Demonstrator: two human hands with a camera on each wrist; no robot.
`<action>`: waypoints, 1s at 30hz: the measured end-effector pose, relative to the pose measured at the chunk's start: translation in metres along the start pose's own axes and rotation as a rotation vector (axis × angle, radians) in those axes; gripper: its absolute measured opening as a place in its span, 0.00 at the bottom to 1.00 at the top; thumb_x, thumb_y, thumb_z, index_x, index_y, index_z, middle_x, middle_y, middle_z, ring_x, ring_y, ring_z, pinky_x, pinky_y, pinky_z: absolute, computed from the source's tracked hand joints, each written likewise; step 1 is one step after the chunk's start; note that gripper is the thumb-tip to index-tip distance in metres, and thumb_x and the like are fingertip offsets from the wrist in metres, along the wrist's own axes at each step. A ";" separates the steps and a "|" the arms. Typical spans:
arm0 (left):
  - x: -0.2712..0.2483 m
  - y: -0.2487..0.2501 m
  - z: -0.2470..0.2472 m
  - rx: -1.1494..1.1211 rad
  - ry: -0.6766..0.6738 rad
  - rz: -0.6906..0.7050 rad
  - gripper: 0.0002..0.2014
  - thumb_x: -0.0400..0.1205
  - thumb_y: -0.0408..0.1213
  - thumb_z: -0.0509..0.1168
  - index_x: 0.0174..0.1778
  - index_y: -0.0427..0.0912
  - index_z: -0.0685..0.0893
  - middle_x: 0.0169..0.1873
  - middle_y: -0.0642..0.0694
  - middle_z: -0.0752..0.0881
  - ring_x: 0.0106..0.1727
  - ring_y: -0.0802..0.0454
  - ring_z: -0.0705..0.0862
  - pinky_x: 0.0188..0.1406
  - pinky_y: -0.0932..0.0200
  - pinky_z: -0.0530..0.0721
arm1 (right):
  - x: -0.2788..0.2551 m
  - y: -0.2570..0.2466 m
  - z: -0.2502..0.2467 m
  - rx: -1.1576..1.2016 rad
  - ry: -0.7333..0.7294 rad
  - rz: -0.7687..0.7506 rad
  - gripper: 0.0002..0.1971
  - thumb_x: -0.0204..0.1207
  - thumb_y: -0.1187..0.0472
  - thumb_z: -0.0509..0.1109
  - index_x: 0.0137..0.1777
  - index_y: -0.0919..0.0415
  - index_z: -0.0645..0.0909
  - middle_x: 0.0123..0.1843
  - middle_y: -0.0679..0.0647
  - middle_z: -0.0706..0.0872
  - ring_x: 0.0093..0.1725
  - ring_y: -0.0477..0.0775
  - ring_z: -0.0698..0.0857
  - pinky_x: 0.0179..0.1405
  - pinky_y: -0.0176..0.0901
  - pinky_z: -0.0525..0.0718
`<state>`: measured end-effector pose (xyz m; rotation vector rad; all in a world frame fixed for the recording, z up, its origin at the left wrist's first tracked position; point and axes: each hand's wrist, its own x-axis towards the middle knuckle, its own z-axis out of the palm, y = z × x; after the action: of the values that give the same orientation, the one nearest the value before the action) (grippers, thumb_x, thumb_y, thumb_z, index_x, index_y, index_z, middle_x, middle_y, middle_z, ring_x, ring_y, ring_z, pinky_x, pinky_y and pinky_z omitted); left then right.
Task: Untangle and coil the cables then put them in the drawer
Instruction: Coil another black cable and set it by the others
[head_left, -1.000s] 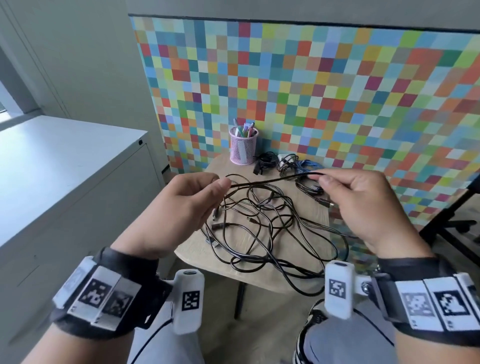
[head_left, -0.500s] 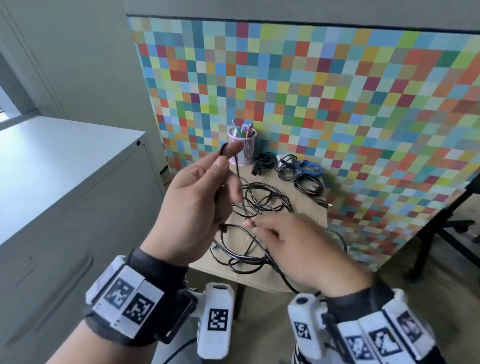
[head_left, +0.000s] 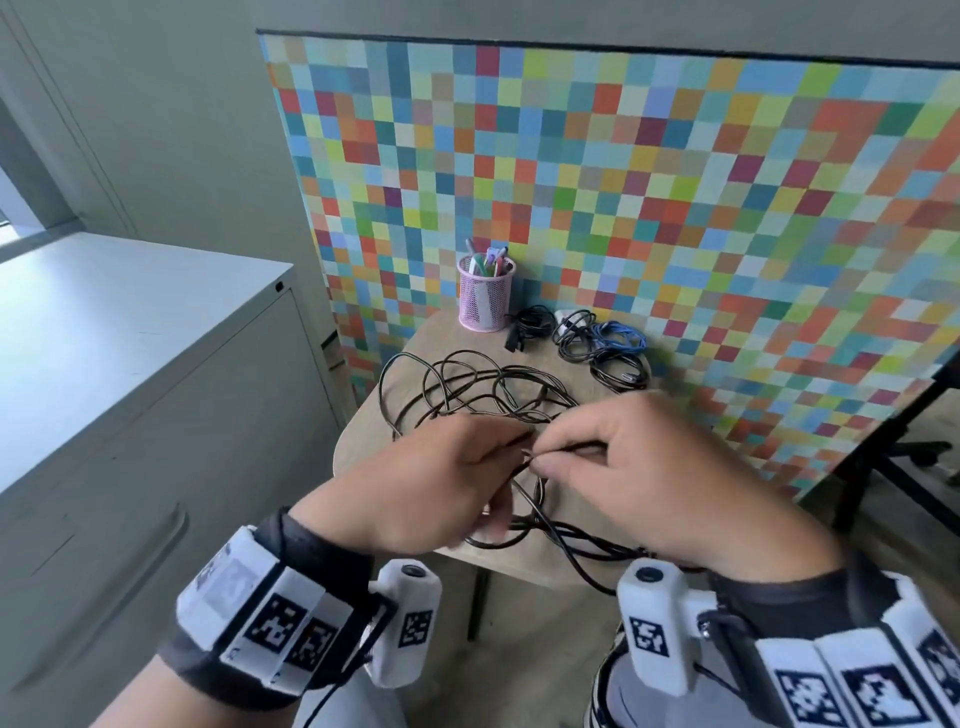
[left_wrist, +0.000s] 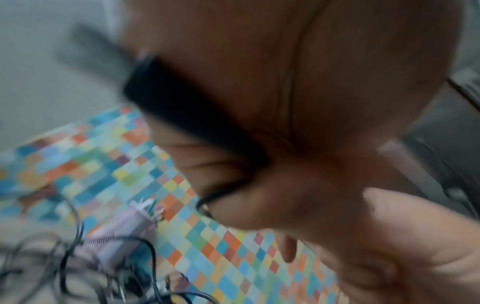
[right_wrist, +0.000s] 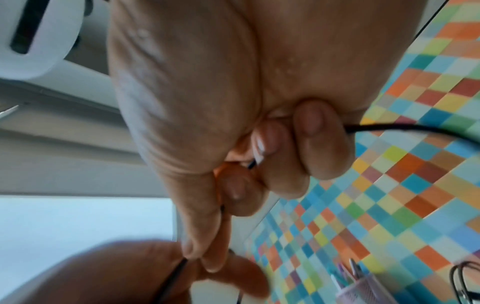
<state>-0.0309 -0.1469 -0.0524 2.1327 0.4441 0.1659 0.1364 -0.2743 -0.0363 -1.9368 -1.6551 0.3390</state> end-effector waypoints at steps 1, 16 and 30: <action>-0.002 0.000 -0.002 -0.112 -0.017 -0.008 0.14 0.94 0.38 0.55 0.51 0.45 0.86 0.23 0.48 0.77 0.22 0.54 0.72 0.25 0.59 0.72 | 0.000 0.004 -0.006 0.064 0.046 -0.006 0.03 0.78 0.49 0.77 0.45 0.40 0.93 0.40 0.34 0.93 0.43 0.37 0.90 0.49 0.45 0.89; -0.002 0.015 -0.013 -1.104 0.462 0.399 0.14 0.92 0.42 0.49 0.43 0.42 0.71 0.35 0.39 0.89 0.31 0.46 0.89 0.27 0.59 0.86 | 0.022 -0.003 0.060 0.168 0.085 -0.040 0.11 0.88 0.48 0.67 0.64 0.43 0.89 0.30 0.21 0.80 0.35 0.33 0.81 0.38 0.29 0.75; -0.009 -0.009 -0.012 -0.243 0.114 -0.003 0.25 0.93 0.50 0.56 0.35 0.43 0.86 0.22 0.48 0.69 0.25 0.47 0.66 0.25 0.54 0.66 | 0.016 -0.002 0.001 0.191 0.231 -0.102 0.02 0.75 0.51 0.81 0.41 0.44 0.94 0.35 0.34 0.91 0.38 0.38 0.90 0.39 0.33 0.86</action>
<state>-0.0453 -0.1362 -0.0526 1.8904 0.4687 0.3245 0.1374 -0.2588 -0.0333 -1.6765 -1.5067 0.2159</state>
